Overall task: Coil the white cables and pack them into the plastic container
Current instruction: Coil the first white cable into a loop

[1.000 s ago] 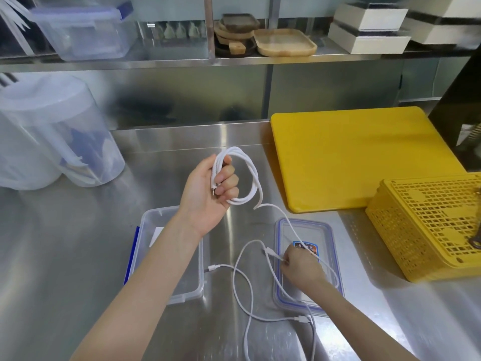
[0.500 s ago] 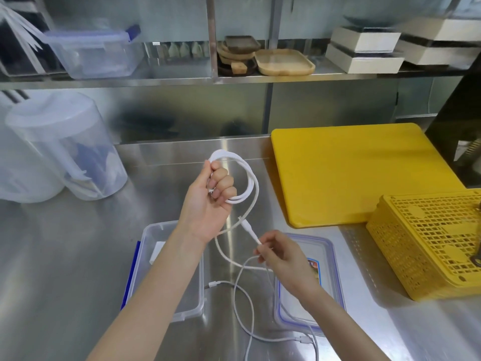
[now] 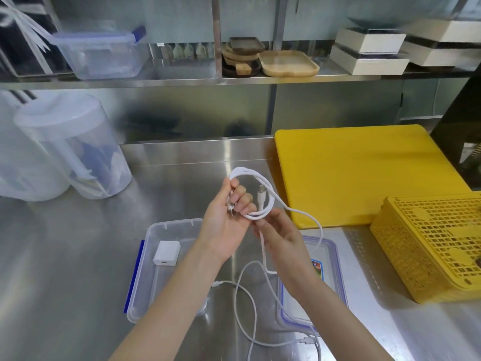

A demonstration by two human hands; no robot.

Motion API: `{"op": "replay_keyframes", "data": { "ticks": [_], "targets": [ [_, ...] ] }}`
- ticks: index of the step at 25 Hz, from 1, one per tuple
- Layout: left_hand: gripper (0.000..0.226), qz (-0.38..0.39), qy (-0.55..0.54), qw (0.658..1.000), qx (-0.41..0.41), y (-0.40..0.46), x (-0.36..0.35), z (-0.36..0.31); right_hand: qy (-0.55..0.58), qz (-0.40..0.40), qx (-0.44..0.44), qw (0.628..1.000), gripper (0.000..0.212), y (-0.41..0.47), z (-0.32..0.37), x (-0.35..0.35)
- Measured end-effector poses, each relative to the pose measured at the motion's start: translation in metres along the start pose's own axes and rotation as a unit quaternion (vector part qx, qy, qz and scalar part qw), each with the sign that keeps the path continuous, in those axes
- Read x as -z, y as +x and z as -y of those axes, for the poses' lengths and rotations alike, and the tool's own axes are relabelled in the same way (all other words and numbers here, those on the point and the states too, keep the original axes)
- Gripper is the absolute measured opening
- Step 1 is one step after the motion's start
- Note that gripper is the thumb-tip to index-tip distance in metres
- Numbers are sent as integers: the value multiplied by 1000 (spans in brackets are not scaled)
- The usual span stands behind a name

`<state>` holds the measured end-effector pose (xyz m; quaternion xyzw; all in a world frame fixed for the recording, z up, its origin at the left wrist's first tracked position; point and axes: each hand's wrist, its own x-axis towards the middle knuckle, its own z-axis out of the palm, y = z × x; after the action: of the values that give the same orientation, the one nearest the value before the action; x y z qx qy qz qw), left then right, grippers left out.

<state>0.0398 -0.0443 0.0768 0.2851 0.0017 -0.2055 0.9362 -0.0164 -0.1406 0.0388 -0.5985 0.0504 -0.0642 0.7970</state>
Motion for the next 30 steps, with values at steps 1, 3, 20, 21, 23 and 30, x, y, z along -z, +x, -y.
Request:
{"op": "replay_keyframes", "data": {
  "ticks": [1, 3, 20, 21, 23, 30],
  "targets": [
    [36, -8, 24, 1000, -11, 0, 1, 2, -1, -4, -5, 1000, 17, 1, 1, 0],
    [35, -19, 82, 996, -40, -1, 2, 3, -17, -10, -23, 1000, 16, 2, 3, 1],
    [33, -37, 350, 929, -116, -15, 9, 22, -181, -132, 68, 972, 23, -3, -5, -14],
    [33, -33, 360, 925, -117, -16, 10, 24, -190, -130, 56, 972, 21, -1, -6, -13],
    [33, -21, 370, 921, -117, -16, 11, 27, -186, -115, 16, 976, 21, 2, -7, -11],
    [32, -41, 423, 897, -124, -13, 23, 21, -169, -54, 10, 984, 22, -1, 3, -5]
  ]
}}
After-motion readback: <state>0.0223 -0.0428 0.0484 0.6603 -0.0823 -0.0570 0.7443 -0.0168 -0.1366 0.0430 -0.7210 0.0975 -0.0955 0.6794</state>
